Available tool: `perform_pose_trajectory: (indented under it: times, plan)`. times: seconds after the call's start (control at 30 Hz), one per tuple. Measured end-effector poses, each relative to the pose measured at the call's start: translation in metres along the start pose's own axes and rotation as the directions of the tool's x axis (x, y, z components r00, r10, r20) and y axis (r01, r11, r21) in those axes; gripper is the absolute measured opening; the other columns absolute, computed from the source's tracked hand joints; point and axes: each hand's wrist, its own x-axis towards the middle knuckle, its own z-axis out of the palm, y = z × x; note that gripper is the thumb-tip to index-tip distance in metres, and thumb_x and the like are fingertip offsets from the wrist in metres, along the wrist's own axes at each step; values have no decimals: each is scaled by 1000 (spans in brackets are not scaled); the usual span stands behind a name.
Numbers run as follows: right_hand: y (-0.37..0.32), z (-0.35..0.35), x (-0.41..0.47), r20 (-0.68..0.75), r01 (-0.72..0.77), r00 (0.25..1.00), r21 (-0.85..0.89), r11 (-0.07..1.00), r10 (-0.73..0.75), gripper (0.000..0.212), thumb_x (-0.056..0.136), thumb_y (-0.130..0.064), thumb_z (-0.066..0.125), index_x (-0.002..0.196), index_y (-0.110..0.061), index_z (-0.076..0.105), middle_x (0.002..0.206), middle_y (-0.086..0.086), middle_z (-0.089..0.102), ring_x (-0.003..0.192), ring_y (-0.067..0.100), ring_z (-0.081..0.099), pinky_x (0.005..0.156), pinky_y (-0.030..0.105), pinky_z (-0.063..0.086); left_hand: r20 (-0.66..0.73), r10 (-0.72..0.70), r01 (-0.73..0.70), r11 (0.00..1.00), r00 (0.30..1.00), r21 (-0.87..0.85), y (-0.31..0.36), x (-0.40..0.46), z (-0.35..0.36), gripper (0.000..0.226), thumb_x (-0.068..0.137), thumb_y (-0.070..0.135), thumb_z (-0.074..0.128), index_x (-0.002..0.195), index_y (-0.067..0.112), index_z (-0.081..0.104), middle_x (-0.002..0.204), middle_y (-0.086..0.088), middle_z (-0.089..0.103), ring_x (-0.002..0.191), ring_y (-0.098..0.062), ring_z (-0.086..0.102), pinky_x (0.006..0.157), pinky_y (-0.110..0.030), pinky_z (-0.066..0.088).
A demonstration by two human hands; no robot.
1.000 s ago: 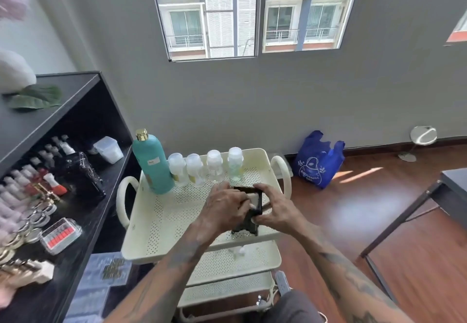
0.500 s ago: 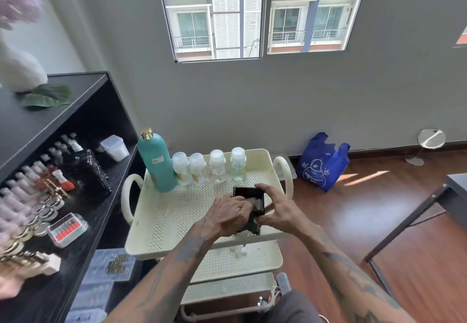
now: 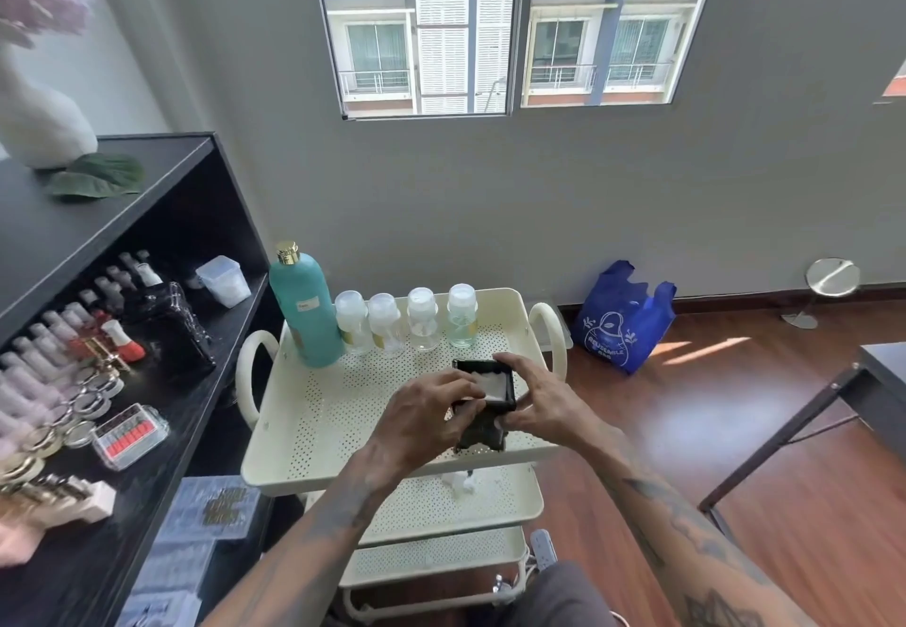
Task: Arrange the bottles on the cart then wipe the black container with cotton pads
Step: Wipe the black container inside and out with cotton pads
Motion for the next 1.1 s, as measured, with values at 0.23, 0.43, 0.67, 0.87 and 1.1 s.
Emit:
perform_pose_trajectory:
  times: [0.23, 0.43, 0.67, 0.87, 1.1]
  plan:
    - [-4, -9, 1, 34, -14, 999, -143, 990, 19, 96, 68, -11, 81, 148, -31, 31, 137, -5, 50, 83, 7, 67, 75, 18, 52, -108, -477, 397, 819, 872, -414, 7, 1, 4, 28, 89, 26, 70, 115, 16, 71, 104, 2, 73, 82, -4, 69, 70, -18, 57]
    - [-4, -16, 3, 29, -32, 999, -195, 980, 38, 96, 61, -14, 80, 145, -30, 37, 129, 0, 59, 100, 14, 61, 89, 25, 49, -25, -601, 464, 643, 799, -609, 8, 9, 16, 29, 84, 22, 76, 112, 15, 72, 98, -3, 75, 89, -11, 72, 78, -38, 62]
    - [3, -34, -10, 5, -31, 999, -249, 968, 33, 96, 63, -8, 80, 147, -26, 36, 131, 3, 57, 98, 16, 63, 92, 32, 53, -44, -574, 454, 691, 818, -562, 34, 16, 26, 29, 84, 18, 72, 113, 14, 71, 92, 3, 73, 83, -6, 70, 74, -33, 62]
    - [11, -44, -16, -17, -78, 997, -285, 955, 77, 99, 63, -10, 78, 149, -25, 32, 137, 6, 55, 115, 19, 57, 100, 34, 48, 7, -574, 461, 651, 819, -603, 42, 26, 36, 29, 84, 21, 73, 113, 17, 71, 93, 2, 74, 83, -10, 72, 78, -36, 61]
    - [5, -46, -16, 20, -115, 991, -335, 935, 129, 104, 68, -11, 75, 154, -25, 17, 151, 4, 38, 135, 22, 39, 113, 38, 33, 153, -492, 510, 767, 857, -389, -2, -3, 22, 32, 95, 38, 60, 118, 18, 68, 113, -1, 70, 93, -8, 65, 82, -26, 55]
